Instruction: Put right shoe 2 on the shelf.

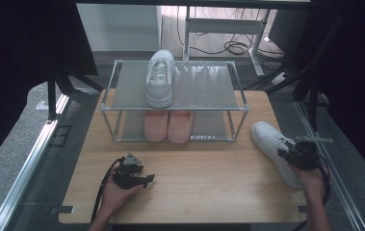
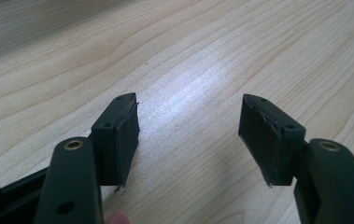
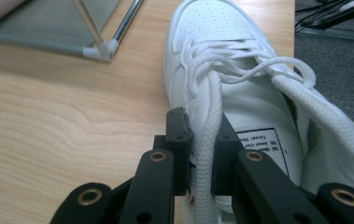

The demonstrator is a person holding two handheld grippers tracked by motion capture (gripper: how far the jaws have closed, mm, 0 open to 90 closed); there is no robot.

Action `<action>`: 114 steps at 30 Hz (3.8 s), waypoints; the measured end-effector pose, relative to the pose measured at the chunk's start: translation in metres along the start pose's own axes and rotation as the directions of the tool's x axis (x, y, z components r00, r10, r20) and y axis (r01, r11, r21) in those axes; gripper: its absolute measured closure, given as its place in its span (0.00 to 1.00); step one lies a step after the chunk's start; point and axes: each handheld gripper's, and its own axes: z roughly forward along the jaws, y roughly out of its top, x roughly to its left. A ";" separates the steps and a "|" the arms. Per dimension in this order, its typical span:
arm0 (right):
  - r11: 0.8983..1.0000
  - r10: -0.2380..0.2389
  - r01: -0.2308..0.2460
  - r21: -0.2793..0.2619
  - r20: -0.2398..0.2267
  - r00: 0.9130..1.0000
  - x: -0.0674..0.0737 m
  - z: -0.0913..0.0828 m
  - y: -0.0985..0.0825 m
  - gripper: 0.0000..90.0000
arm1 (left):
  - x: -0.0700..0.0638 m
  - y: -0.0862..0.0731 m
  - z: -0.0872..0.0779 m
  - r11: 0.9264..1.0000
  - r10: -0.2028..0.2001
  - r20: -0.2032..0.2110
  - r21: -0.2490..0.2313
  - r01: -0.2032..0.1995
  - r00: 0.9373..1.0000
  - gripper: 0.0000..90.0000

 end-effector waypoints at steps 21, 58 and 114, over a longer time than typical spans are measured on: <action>0.957 0.152 -0.189 -0.222 -0.174 0.973 0.001 -0.032 -0.002 0.92 | 0.001 0.000 0.001 1.000 -0.003 -0.001 0.001 0.003 1.000 0.43; 0.823 0.236 -0.354 -0.444 -0.300 0.924 0.007 -0.069 -0.004 0.92 | 0.000 0.000 0.003 1.000 0.000 0.003 0.007 0.000 1.000 0.43; 0.739 0.098 -0.335 -0.585 -0.398 0.912 0.077 -0.091 0.105 0.92 | 0.001 0.000 0.002 1.000 -0.002 0.013 0.003 0.001 1.000 0.43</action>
